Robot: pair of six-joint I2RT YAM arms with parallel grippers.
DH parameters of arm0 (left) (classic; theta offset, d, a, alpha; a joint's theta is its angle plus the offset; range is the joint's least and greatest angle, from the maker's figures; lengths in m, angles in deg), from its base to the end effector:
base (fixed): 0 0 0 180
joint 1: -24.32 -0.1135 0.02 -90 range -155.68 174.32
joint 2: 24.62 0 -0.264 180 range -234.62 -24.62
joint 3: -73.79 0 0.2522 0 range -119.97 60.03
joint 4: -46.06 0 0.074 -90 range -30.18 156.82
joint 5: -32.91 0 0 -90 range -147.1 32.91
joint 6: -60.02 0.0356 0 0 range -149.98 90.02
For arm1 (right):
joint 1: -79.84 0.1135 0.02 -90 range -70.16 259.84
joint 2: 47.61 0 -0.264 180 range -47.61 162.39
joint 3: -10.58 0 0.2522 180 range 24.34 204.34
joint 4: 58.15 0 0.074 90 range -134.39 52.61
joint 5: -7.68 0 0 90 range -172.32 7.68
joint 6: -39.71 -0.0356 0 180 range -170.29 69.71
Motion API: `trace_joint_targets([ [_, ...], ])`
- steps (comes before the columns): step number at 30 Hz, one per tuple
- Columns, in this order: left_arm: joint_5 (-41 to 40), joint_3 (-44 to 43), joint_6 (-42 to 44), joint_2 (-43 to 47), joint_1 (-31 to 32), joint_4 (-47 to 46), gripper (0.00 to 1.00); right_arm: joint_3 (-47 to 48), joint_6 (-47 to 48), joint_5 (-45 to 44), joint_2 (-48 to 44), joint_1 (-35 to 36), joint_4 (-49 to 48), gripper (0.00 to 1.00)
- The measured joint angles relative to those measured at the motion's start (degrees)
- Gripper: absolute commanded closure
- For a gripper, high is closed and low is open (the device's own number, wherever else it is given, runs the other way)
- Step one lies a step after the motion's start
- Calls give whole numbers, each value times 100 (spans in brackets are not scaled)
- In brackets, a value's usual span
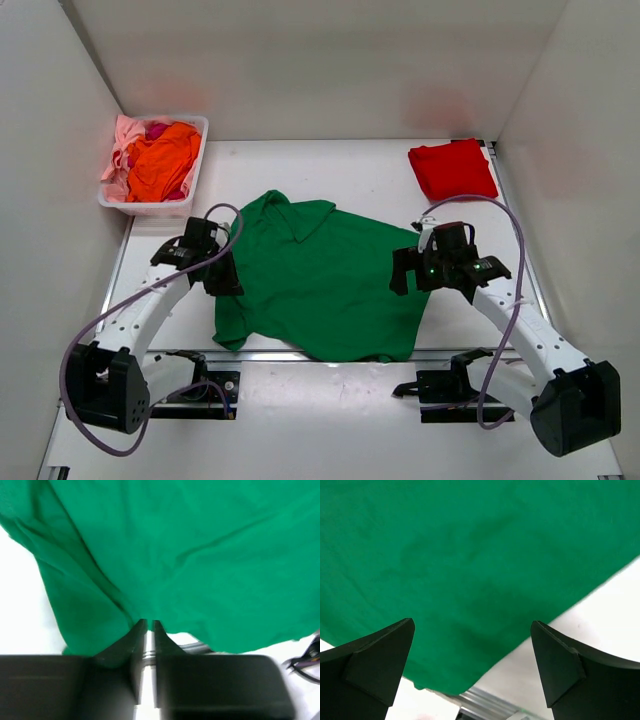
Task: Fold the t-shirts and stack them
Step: Flatten out the tshirt
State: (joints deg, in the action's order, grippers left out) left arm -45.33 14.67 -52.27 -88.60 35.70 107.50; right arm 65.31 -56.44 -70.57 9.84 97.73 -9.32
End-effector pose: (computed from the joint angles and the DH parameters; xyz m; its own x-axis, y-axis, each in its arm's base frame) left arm 0.1939 -0.0464 0.2297 -0.9343 -0.1907 -0.3011 -0.0874 0.9416 -0.3251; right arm 0.1858 0.0676 0.2388 -0.7861 -0.1435 -0.6012 -0.3390 0.9134 0.2252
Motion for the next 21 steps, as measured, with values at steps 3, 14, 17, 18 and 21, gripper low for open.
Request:
trace_joint_targets([
  [3, -15, 81, -98, -61, 140, 39, 100, -57, -188, -52, 42, -157, 107, 1],
  [14, -599, -3292, -264, -2940, 999, -850, 64, 520, -461, -586, 1182, -874, 28, 80],
  [17, -551, -3620, -463, -3613, 1069, -1091, 60, 610, -577, -627, 1377, -1121, -168, 85],
  [18, -525, -3641, -514, -3781, 1078, -1088, 60, 621, -601, -638, 1410, -1213, -216, 84],
  [21, -516, -3648, -765, -4258, 1113, -979, 47, 791, -673, -708, 1628, -1475, -260, 61],
])
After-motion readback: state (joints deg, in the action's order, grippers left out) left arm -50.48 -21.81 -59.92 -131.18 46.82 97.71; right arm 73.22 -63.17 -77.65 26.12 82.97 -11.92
